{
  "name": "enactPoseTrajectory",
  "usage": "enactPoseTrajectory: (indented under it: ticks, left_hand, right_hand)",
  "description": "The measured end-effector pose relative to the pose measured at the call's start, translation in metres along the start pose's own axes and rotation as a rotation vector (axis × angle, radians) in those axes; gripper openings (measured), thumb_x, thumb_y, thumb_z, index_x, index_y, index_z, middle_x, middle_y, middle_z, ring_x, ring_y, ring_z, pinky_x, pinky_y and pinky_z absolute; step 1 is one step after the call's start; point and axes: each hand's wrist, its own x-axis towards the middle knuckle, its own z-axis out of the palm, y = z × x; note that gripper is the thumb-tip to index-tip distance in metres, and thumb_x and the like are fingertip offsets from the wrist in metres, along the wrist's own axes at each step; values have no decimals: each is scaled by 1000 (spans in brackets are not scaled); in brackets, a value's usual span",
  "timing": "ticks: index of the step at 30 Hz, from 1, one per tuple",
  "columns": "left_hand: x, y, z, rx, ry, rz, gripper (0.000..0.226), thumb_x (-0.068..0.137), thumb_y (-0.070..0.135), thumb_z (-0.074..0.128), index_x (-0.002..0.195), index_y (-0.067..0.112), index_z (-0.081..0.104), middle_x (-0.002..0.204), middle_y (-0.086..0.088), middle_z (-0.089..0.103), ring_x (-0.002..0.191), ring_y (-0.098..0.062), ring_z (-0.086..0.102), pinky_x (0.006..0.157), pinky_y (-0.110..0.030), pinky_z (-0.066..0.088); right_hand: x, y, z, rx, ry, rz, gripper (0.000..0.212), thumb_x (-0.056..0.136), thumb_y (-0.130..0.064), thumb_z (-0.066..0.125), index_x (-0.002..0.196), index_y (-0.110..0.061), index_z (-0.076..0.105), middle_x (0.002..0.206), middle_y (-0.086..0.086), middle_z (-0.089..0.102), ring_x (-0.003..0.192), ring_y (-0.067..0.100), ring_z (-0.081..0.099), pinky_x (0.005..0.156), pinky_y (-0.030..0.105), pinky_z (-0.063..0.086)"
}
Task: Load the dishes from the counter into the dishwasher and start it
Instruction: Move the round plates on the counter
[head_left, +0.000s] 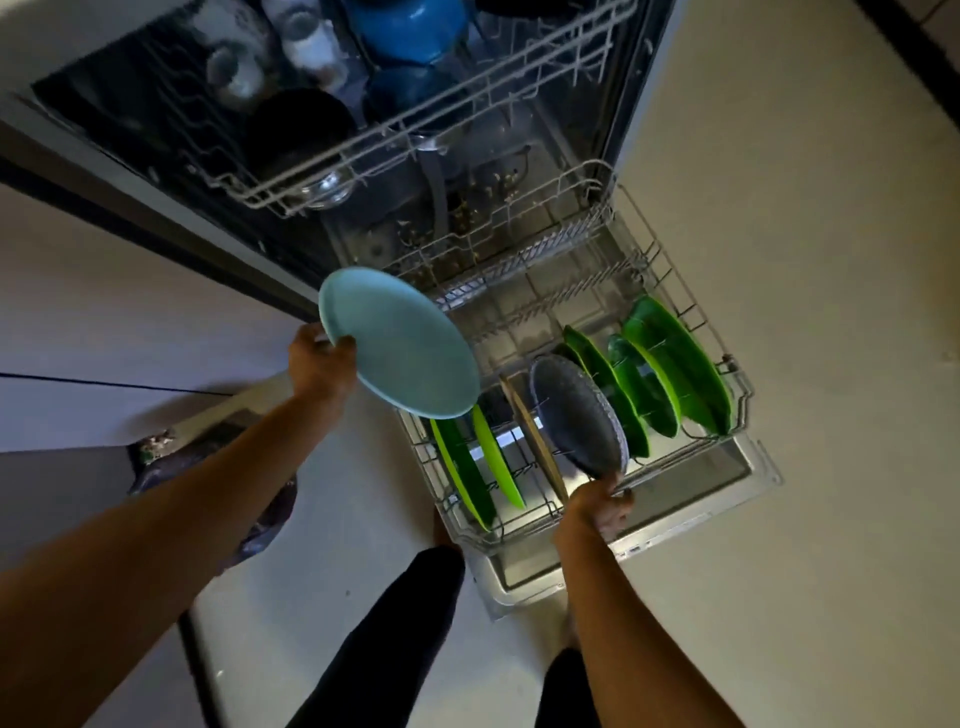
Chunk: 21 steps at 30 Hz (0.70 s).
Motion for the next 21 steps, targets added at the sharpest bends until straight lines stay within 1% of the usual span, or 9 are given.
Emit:
enactPoseTrajectory:
  ticks: [1, 3, 5, 9, 13, 14, 17, 19, 21]
  left_hand:
    - [5, 2, 2, 9, 19, 5, 26, 70, 31, 60, 95, 29, 55, 97, -3, 64, 93, -35, 67, 82, -56, 57]
    - [8, 13, 4, 31, 28, 28, 13, 72, 28, 60, 84, 26, 55, 87, -1, 62, 93, -37, 67, 80, -54, 58]
    - [13, 16, 7, 70, 42, 48, 9, 76, 23, 62, 82, 24, 56, 85, -1, 63, 92, -36, 68, 80, -54, 58]
    - [35, 5, 6, 160, 44, 102, 19, 71, 27, 62, 90, 26, 60, 90, -5, 67, 88, -33, 68, 75, -54, 59]
    - [35, 14, 11, 168, 22, 76, 33, 70, 25, 61, 101, 17, 67, 91, -7, 68, 92, -35, 68, 77, -51, 58]
    - [29, 22, 13, 191, 15, 81, 35, 70, 24, 61, 103, 15, 68, 92, -7, 68, 92, -34, 69, 77, -50, 58]
    - [17, 38, 13, 300, 27, 137, 41, 73, 24, 63, 112, 14, 65, 105, -9, 70, 98, -31, 66, 84, -42, 57]
    - [11, 41, 11, 397, 43, 168, 41, 79, 17, 62, 119, 12, 61, 115, -13, 67, 107, -32, 62, 86, -36, 51]
    - [6, 39, 7, 466, 52, 171, 43, 80, 14, 61, 122, 11, 60, 118, -15, 65, 110, -35, 60, 82, -35, 46]
  right_hand:
    - [-5, 1, 5, 58, 22, 15, 58, 106, -47, 22, 157, -20, 27, 161, 10, 28, 146, 26, 29, 117, 36, 23]
    - [-12, 1, 11, 240, 154, 34, 53, 107, -41, 33, 153, -13, 33, 155, 17, 38, 141, 32, 37, 113, 40, 29]
    - [-17, 2, 15, 369, 243, 38, 48, 107, -35, 41, 147, -11, 39, 148, 20, 45, 135, 35, 44, 109, 44, 33]
    - [-7, 17, 24, 428, 218, -55, 45, 105, -39, 45, 145, -18, 39, 139, 19, 53, 122, 37, 55, 104, 50, 45]
    - [2, 28, 30, 410, 203, -56, 55, 93, -64, 40, 140, -37, 32, 140, 16, 53, 117, 36, 58, 99, 56, 50]
    - [5, 29, 30, 402, 199, -40, 54, 92, -65, 39, 139, -39, 31, 140, 16, 53, 117, 37, 58, 98, 55, 50]
    - [8, 29, 30, 412, 184, 10, 43, 100, -51, 44, 140, -40, 32, 141, 16, 53, 116, 38, 58, 98, 52, 50]
    - [11, 31, 32, 418, 193, 6, 41, 100, -50, 46, 137, -44, 31, 141, 16, 53, 115, 38, 59, 99, 54, 50]
    - [15, 36, 33, 409, 199, -2, 40, 98, -54, 46, 134, -48, 29, 142, 16, 52, 117, 39, 59, 101, 58, 47]
